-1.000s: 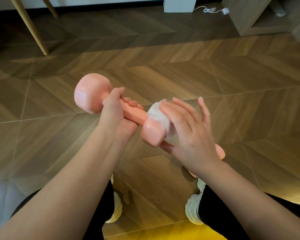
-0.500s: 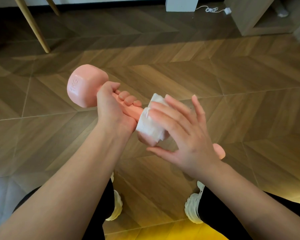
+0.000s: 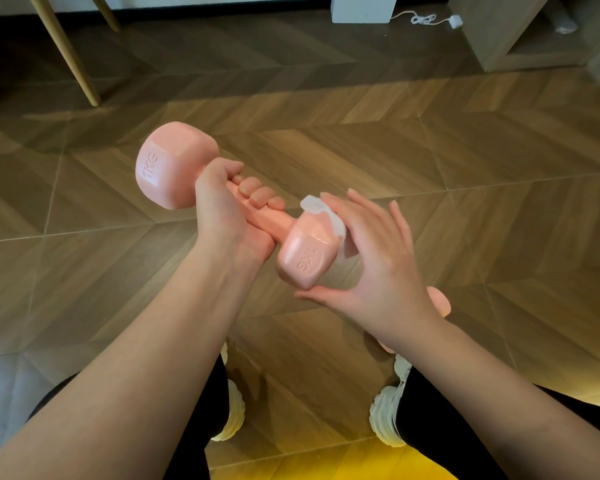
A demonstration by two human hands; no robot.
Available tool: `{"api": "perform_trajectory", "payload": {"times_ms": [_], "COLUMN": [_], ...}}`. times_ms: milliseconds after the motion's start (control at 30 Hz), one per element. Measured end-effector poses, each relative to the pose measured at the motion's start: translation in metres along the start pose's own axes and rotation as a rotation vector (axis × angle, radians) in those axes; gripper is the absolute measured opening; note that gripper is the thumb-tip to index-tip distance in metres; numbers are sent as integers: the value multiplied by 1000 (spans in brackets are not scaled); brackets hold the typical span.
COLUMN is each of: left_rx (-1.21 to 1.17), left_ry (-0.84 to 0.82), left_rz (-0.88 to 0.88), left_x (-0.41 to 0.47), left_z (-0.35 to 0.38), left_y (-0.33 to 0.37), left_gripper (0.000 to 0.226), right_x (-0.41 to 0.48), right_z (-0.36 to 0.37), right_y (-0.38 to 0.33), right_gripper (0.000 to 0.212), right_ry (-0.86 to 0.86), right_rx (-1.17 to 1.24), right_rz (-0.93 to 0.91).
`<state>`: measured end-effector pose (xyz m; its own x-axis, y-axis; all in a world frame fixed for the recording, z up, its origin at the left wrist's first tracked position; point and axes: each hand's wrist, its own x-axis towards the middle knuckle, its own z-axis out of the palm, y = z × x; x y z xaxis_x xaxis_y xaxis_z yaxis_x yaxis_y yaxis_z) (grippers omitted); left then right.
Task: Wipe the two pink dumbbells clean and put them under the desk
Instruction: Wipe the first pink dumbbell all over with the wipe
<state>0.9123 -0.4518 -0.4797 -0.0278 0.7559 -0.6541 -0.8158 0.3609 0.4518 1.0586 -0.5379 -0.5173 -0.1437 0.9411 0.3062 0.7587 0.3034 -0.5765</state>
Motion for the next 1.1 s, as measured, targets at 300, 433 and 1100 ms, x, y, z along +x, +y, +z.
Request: {"api": "perform_trajectory", "payload": {"times_ms": [300, 433, 1100], "left_rx": [1, 16, -7], "left_ry": [-19, -48, -121], "left_rz": [-8, 1, -6], "left_x": [-2, -4, -4], "left_z": [0, 2, 1], "left_y": [1, 0, 2], "left_gripper": [31, 32, 32], "right_x": [2, 1, 1], "right_z": [1, 0, 0], "right_y": [1, -1, -2], "right_gripper": [91, 88, 93], "right_ry": [-56, 3, -26], "right_rx": [38, 42, 139], "right_rz": [42, -40, 89]}}
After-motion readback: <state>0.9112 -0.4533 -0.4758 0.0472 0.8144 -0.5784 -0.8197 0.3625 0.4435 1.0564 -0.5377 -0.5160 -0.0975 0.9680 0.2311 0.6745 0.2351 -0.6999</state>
